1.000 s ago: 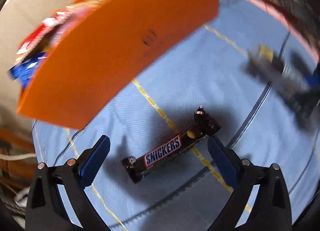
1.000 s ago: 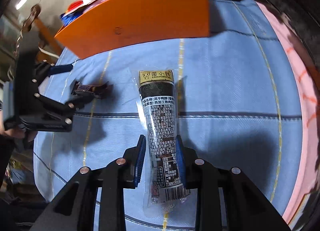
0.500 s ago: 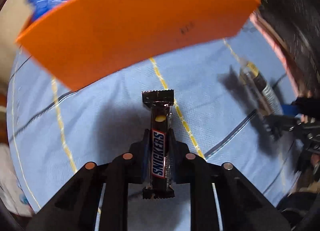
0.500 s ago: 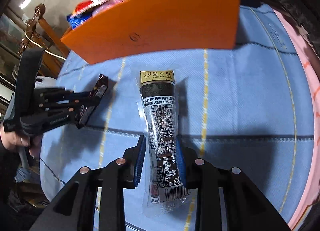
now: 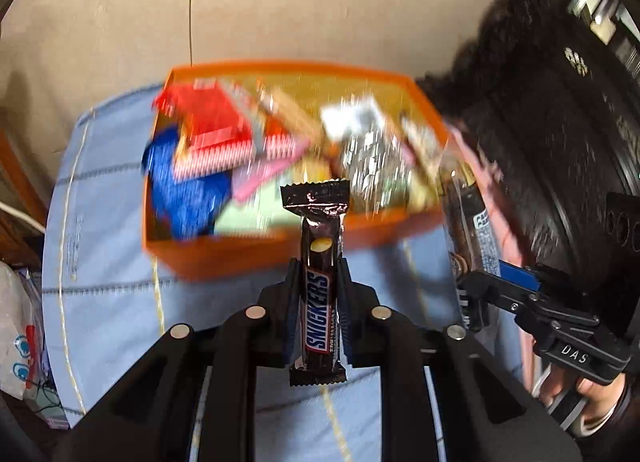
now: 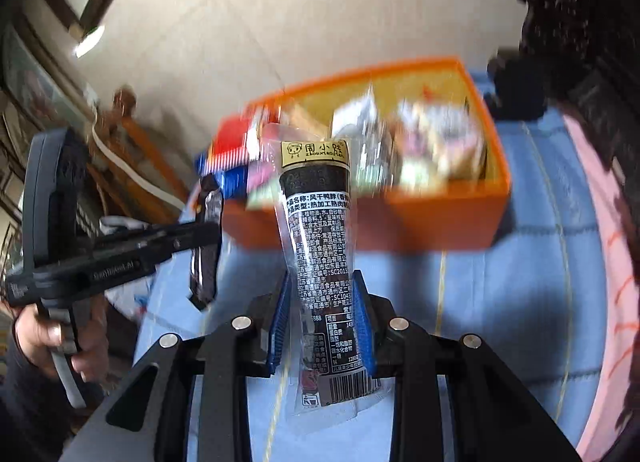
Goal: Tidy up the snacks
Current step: 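Carry the Snickers bar and tube snack into the orange box and release both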
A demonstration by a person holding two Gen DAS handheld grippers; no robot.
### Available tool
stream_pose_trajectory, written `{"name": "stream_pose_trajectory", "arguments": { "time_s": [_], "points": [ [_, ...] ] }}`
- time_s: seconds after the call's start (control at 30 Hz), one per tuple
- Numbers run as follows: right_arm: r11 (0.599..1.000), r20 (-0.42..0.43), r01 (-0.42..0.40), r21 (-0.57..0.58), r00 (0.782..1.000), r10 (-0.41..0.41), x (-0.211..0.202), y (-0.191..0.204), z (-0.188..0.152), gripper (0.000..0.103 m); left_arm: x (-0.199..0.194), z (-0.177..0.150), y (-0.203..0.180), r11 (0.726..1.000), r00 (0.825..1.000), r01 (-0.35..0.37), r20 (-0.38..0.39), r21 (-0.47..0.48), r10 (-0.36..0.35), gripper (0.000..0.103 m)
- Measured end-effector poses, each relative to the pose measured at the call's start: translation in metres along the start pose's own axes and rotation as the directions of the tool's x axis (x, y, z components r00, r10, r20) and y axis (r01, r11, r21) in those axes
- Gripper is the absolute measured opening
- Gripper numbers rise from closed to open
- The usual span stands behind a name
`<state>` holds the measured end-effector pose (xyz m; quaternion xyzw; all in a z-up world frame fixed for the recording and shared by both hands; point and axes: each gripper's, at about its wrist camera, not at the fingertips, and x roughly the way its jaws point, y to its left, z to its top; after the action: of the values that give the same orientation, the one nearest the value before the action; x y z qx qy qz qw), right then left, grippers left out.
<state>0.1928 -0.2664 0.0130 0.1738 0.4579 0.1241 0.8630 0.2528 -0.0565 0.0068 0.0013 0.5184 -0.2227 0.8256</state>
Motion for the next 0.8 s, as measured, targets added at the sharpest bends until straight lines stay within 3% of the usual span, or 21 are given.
{"name": "stream_pose_trajectory", "arguments": {
  "time_s": [0.17,0.3,0.5,0.57,0.6,0.67,0.7,0.77,0.8],
  "points": [
    [0.999,0.057,0.025,0.03,0.998,-0.027,0.011,-0.016,0.055,0.029,0.022,0.049,-0.006,0.999,0.999,-0.033,-0.01,-0.033,0.033,0.017],
    [0.998,0.056,0.04,0.052,0.997,-0.043,0.031,-0.029,0.087,0.029,0.044,0.08,-0.005,0.998,0.999,-0.051,-0.012,-0.042,0.051,0.017],
    [0.994,0.027,0.078,0.075,0.996,-0.08,0.063,-0.045,0.103,0.031,0.08,0.111,0.001,0.992,0.996,-0.094,-0.018,-0.083,0.092,0.017],
    [0.993,0.023,0.09,0.071,0.996,-0.092,0.074,-0.045,0.103,0.036,0.094,0.115,0.001,0.987,0.991,-0.131,-0.037,-0.09,0.128,0.018],
    [0.991,0.025,0.124,0.056,0.992,-0.125,0.079,-0.042,0.102,0.039,0.1,0.117,0.001,0.985,0.989,-0.147,-0.043,-0.091,0.144,0.024],
    [0.981,0.05,0.194,0.029,0.979,-0.195,0.083,-0.036,0.105,0.062,0.109,0.119,-0.001,0.976,0.981,-0.193,-0.052,-0.1,0.189,0.054],
    [0.979,0.073,0.204,0.032,0.976,-0.205,0.081,-0.035,0.105,0.064,0.11,0.12,-0.003,0.973,0.978,-0.205,-0.054,-0.104,0.2,0.069],
    [0.976,0.118,0.211,0.051,0.969,-0.216,0.07,-0.036,0.104,0.073,0.11,0.122,-0.002,0.974,0.98,-0.197,-0.054,-0.116,0.192,0.073],
    [0.977,0.132,0.205,0.064,0.968,-0.212,0.066,-0.039,0.103,0.076,0.11,0.121,-0.002,0.977,0.983,-0.181,-0.058,-0.113,0.175,0.08]
  ]
}}
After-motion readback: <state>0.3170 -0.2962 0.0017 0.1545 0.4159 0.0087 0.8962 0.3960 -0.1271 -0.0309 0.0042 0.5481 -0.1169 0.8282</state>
